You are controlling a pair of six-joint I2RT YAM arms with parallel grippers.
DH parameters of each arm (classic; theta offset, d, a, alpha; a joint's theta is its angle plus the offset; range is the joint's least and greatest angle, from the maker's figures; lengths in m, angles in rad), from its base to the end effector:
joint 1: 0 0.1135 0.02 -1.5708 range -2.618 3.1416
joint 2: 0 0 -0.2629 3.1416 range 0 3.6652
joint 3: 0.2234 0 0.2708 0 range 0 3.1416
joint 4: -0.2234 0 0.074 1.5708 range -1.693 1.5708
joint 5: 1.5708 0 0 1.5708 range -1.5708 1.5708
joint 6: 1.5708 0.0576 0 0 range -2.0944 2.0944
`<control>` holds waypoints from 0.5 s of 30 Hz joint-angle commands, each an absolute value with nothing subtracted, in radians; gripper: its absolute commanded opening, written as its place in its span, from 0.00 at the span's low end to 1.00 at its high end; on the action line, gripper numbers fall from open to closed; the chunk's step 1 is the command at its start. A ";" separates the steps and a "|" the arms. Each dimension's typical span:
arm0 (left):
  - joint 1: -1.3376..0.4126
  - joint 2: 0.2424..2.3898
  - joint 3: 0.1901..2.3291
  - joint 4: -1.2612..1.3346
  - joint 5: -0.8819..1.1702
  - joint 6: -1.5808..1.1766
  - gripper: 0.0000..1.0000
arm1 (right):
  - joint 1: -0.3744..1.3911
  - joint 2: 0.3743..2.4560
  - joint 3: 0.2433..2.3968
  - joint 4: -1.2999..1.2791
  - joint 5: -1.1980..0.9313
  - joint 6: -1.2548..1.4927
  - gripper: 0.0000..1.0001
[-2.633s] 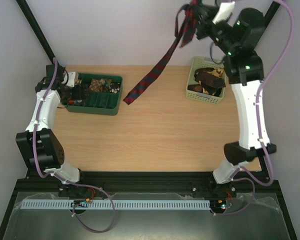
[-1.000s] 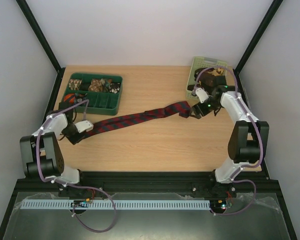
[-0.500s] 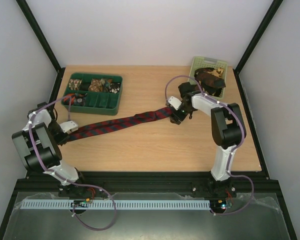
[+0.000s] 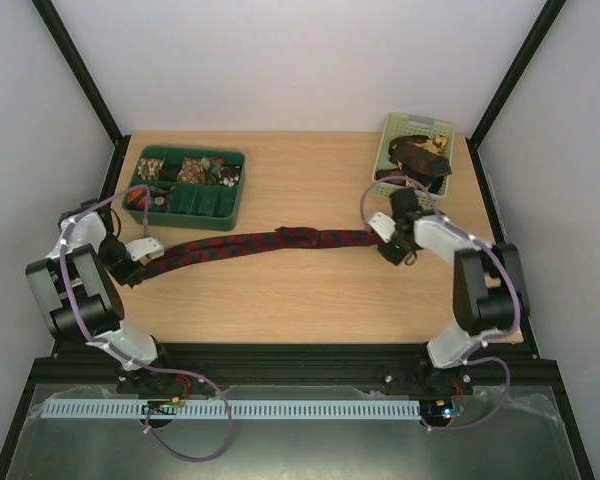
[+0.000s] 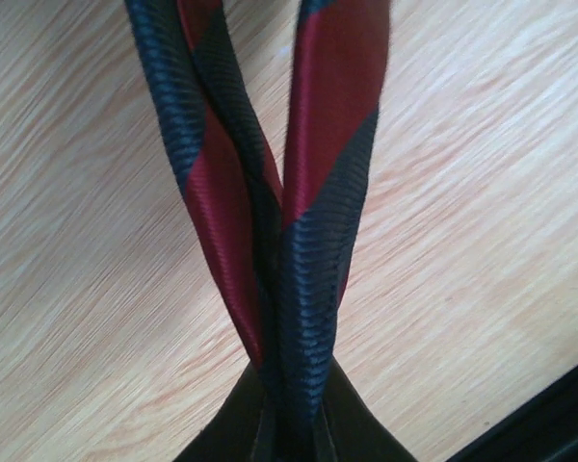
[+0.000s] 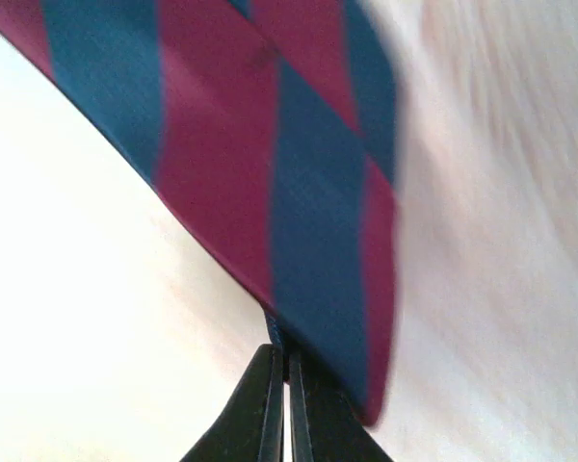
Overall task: Roll the ties
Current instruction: Flatten out the tie at the center of the board.
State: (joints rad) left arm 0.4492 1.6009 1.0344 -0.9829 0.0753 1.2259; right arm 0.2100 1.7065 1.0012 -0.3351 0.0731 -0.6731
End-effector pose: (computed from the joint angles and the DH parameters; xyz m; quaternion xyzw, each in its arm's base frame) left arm 0.2593 0.1202 0.1538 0.3788 0.9247 -0.0172 0.0351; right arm 0.3549 0.0714 0.1351 -0.4035 0.8760 -0.0944 0.2468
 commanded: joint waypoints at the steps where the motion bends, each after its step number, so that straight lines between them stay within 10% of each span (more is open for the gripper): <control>1: 0.389 1.579 1.025 -1.088 0.151 1.255 0.03 | 0.109 1.457 0.850 -0.546 0.099 -0.784 0.01; 8: 0.224 1.643 1.033 -1.160 0.214 1.187 0.02 | 0.034 1.302 0.662 -0.295 0.303 -0.951 0.08; 13: 0.269 1.733 1.088 -1.157 0.168 1.165 0.02 | 0.021 1.373 0.808 -0.572 0.170 -0.980 0.84; 15: 0.295 1.741 1.095 -1.154 0.150 1.171 0.02 | 0.037 1.361 0.890 -0.685 0.055 -0.944 0.94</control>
